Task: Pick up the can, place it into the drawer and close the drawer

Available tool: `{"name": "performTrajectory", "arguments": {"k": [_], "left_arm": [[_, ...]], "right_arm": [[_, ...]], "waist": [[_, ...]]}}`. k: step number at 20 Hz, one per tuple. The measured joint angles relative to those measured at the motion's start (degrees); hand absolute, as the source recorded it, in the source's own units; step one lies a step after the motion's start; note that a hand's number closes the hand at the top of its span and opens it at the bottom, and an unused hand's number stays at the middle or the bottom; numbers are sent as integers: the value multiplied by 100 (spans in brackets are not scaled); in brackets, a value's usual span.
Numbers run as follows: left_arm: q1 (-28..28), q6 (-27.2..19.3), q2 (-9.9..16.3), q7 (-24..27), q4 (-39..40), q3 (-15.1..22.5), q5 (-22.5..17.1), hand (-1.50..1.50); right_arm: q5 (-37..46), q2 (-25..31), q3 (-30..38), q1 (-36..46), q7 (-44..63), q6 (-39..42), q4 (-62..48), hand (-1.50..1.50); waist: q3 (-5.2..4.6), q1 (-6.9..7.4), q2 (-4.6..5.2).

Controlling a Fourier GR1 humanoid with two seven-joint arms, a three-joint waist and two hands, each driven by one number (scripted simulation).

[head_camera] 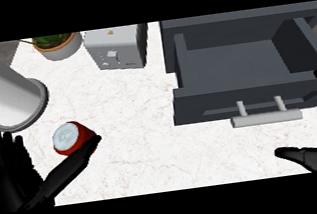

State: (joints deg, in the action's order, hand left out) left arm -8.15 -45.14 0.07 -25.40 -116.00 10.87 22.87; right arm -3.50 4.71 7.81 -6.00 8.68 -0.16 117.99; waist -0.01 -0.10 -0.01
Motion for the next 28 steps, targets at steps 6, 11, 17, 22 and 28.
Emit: {"name": "performTrajectory", "arguments": {"k": [6, 11, 17, 22, 28], "left_arm": [[103, -326, -4, 696, 889, -11, -536, -150], [147, -642, -5, 1519, 1680, 43, -1208, -150], [5, -823, -5, 2569, 2296, -31, -2055, -150], [-61, -579, -6, 3464, 2867, -366, -2880, -150], [240, -303, -6, 4340, 3858, -749, -3650, -150]], "right_arm": [[-82, 30, 118, -217, -80, 177, 183, -150], [-104, 17, 182, -314, 1, 226, 344, -150], [-155, 12, 286, -382, 121, 290, 554, -150], [-329, 121, 495, -254, 424, 318, 691, -150], [-277, -30, 471, -473, 377, 392, 893, -150]], "waist": [[-1, -4, -1], [-3, -7, -1], [-3, -1, -2], [-4, 4, -2], [-2, -6, -1]]}}
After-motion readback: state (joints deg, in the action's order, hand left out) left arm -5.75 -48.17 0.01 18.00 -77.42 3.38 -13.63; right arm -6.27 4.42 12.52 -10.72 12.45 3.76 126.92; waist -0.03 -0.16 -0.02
